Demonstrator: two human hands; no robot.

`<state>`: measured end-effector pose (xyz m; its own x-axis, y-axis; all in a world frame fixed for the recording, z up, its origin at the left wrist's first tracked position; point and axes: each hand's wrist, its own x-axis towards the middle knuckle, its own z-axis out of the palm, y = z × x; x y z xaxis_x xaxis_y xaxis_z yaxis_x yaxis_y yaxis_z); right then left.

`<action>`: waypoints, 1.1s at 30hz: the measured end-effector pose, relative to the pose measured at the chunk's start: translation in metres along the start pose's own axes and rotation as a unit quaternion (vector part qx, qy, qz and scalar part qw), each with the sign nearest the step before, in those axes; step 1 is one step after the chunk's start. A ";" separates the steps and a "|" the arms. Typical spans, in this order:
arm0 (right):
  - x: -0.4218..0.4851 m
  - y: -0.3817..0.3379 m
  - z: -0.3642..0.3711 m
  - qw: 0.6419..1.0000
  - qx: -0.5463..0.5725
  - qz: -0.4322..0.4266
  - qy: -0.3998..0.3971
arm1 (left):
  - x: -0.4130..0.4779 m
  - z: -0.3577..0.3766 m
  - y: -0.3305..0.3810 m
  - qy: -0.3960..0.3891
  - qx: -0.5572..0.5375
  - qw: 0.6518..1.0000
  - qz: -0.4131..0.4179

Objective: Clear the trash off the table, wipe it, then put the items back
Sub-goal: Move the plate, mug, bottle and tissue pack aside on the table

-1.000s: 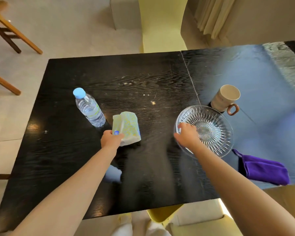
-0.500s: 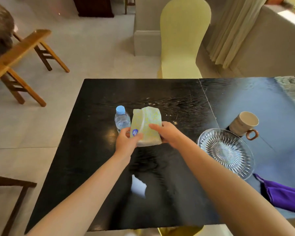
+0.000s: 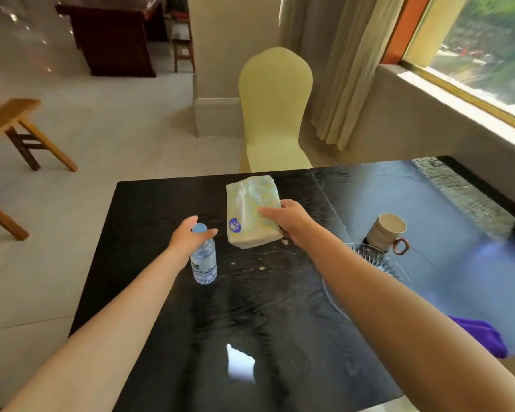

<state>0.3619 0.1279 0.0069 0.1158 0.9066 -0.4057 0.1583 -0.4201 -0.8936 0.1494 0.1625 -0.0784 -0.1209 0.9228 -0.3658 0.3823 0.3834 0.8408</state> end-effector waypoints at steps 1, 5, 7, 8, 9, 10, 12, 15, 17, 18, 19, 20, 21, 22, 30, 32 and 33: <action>-0.002 -0.001 -0.004 1.000 -0.004 -0.004 0.009 | 0.002 0.002 -0.003 -0.008 0.005 1.000 -0.002; -0.011 0.001 -0.024 0.998 -0.018 -0.015 0.052 | 0.005 0.008 -0.013 0.007 0.023 1.000 0.018; -0.016 0.005 -0.036 0.997 -0.013 -0.012 0.079 | 0.003 0.008 -0.018 0.012 0.009 1.000 0.024; -0.019 0.008 -0.042 0.996 -0.007 -0.011 0.087 | 0.000 0.009 -0.021 0.018 0.007 0.999 0.032; -0.022 0.011 -0.049 0.996 -0.001 -0.012 0.092 | -0.002 0.009 -0.023 0.023 0.010 0.999 0.041; -0.026 0.014 -0.056 0.996 0.004 -0.012 0.093 | -0.005 0.009 -0.023 0.026 0.016 0.998 0.050; -0.034 0.022 -0.071 0.995 0.011 -0.007 0.095 | -0.012 0.012 -0.020 0.032 0.021 0.997 0.068; -0.044 0.034 -0.097 0.993 0.021 0.003 0.113 | -0.026 0.027 -0.005 0.046 0.006 0.996 0.078; -0.049 0.044 -0.115 0.992 0.041 0.007 0.123 | -0.038 0.043 0.011 0.026 -0.022 0.996 0.087; -0.053 0.049 -0.124 0.990 0.052 0.009 0.128 | -0.045 0.051 0.020 0.007 -0.037 0.995 0.095; -0.056 0.054 -0.132 0.989 0.062 0.013 0.134 | -0.052 0.060 0.029 -0.014 -0.048 0.993 0.104; -0.060 0.060 -0.142 0.987 0.069 0.017 0.142 | -0.059 0.069 0.039 -0.033 -0.057 0.991 0.115; -0.063 0.065 -0.152 0.985 0.077 0.021 0.150 | -0.067 0.078 0.049 -0.051 -0.066 0.988 0.128; -0.065 0.071 -0.163 0.984 0.086 0.022 0.157 | -0.075 0.087 0.059 -0.069 -0.079 0.984 0.142; -0.074 0.112 -0.263 0.968 0.137 0.041 0.204 | -0.127 0.182 0.134 -0.186 -0.134 0.949 0.219; -0.071 0.123 -0.293 0.962 0.149 0.048 0.223 | -0.135 0.211 0.149 -0.198 -0.127 0.944 0.231; -0.070 0.128 -0.308 0.958 0.159 0.052 0.232 | -0.139 0.226 0.156 -0.204 -0.122 0.943 0.234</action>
<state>0.6762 -0.0013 -0.0199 0.5502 0.7145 -0.4321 -0.1753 -0.4071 -0.8964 0.4331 0.0857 0.0132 0.3898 0.9208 -0.0139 0.0778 -0.0179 0.9968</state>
